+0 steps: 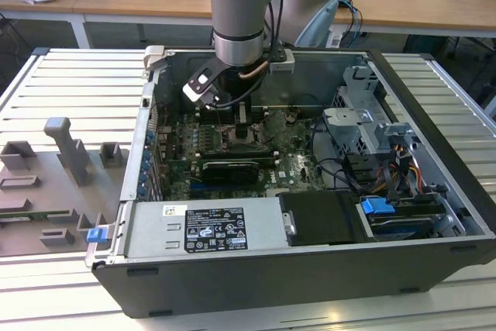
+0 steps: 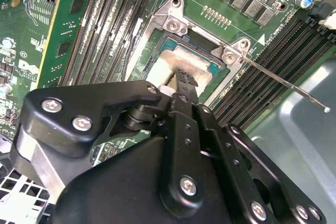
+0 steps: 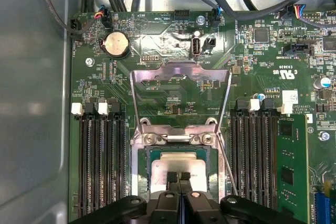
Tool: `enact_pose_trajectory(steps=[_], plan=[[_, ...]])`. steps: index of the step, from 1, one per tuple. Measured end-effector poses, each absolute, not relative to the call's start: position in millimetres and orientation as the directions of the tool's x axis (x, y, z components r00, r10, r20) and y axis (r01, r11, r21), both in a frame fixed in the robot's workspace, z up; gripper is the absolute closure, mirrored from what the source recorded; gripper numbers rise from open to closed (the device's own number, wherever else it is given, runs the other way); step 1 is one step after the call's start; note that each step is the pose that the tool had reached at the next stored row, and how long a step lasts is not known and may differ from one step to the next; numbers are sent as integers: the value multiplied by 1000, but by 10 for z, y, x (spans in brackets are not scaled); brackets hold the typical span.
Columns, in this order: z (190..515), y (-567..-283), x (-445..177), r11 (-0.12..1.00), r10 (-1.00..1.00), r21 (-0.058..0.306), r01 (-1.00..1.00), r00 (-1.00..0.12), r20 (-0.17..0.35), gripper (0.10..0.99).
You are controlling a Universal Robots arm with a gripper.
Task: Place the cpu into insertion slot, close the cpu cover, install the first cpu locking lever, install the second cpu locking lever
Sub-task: 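Place the cpu into insertion slot, then close the cpu cover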
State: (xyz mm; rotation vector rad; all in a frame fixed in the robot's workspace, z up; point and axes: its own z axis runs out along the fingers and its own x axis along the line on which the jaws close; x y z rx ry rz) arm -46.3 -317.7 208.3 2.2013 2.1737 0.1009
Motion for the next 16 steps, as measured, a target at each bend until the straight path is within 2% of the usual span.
enact_pose_trajectory(steps=[16], plan=[[2175,-3177,-463,-13,1000,79,997,12,14,980]])
